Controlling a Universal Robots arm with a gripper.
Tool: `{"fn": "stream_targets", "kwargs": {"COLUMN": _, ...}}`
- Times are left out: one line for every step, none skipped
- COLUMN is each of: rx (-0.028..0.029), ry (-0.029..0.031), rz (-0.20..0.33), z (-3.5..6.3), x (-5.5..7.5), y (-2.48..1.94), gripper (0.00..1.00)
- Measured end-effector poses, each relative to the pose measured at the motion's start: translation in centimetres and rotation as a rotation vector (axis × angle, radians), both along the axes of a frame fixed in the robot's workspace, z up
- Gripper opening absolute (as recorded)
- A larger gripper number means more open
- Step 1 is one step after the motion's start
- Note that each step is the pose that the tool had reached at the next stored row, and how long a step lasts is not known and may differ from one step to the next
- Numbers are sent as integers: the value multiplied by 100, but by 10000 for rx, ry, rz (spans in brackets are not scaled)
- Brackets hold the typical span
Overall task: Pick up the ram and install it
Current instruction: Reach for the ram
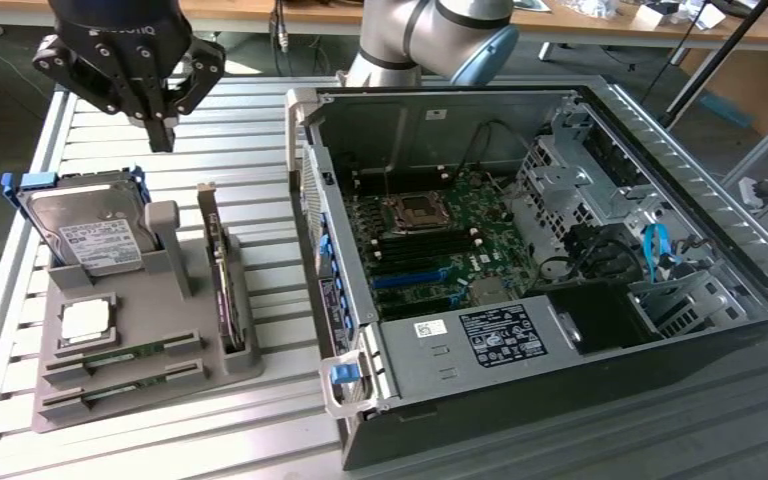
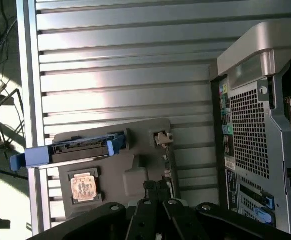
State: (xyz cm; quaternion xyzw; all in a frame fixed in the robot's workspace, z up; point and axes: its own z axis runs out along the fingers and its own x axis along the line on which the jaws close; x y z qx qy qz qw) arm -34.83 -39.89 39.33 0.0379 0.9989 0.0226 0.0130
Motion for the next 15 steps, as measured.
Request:
{"fn": "stream_targets", "kwargs": {"rx": 1, "ry": -1, "rz": 0, "z": 0, "x": -19, "y": 0, "gripper": 11}}
{"fn": "stream_targets", "kwargs": {"rx": 2, "ry": -1, "rz": 0, "z": -1, "x": -30, "y": 0, "gripper": 11}}
{"fn": "stream_targets", "kwargs": {"rx": 2, "ry": -1, "rz": 1, "z": 0, "x": -30, "y": 0, "gripper": 11}}
{"fn": "stream_targets", "kwargs": {"rx": 2, "ry": -1, "rz": 1, "z": 0, "x": -30, "y": 0, "gripper": 11}}
{"fn": "stream_targets", "kwargs": {"rx": 3, "ry": -1, "rz": 1, "z": 0, "x": -30, "y": 0, "gripper": 11}}
{"fn": "stream_targets", "kwargs": {"rx": 2, "ry": 0, "rz": 0, "z": 0, "x": -32, "y": -6, "gripper": 11}}
{"fn": "stream_targets", "kwargs": {"rx": 3, "ry": -1, "rz": 0, "z": -1, "x": -33, "y": -19, "gripper": 11}}
{"fn": "stream_targets", "kwargs": {"rx": 2, "ry": 0, "rz": 1, "z": 0, "x": -34, "y": -34, "gripper": 11}}
{"fn": "stream_targets", "kwargs": {"rx": 2, "ry": -1, "rz": 1, "z": -1, "x": -35, "y": -51, "gripper": 11}}
{"fn": "stream_targets", "kwargs": {"rx": 3, "ry": -1, "rz": 2, "z": -1, "x": -35, "y": -68, "gripper": 11}}
{"fn": "stream_targets", "kwargs": {"rx": 2, "ry": 0, "rz": 1, "z": 0, "x": -36, "y": -86, "gripper": 11}}
{"fn": "stream_targets", "kwargs": {"rx": 2, "ry": 0, "rz": 2, "z": 0, "x": -36, "y": -102, "gripper": 11}}
{"fn": "stream_targets", "kwargs": {"rx": 1, "ry": 1, "rz": 1, "z": 0, "x": -36, "y": -124, "gripper": 11}}
{"fn": "stream_targets", "kwargs": {"rx": 1, "ry": 0, "rz": 1, "z": 0, "x": -36, "y": -141, "gripper": 11}}
{"fn": "stream_targets", "kwargs": {"rx": 1, "ry": -1, "rz": 1, "z": -1, "x": -36, "y": -169, "gripper": 11}}
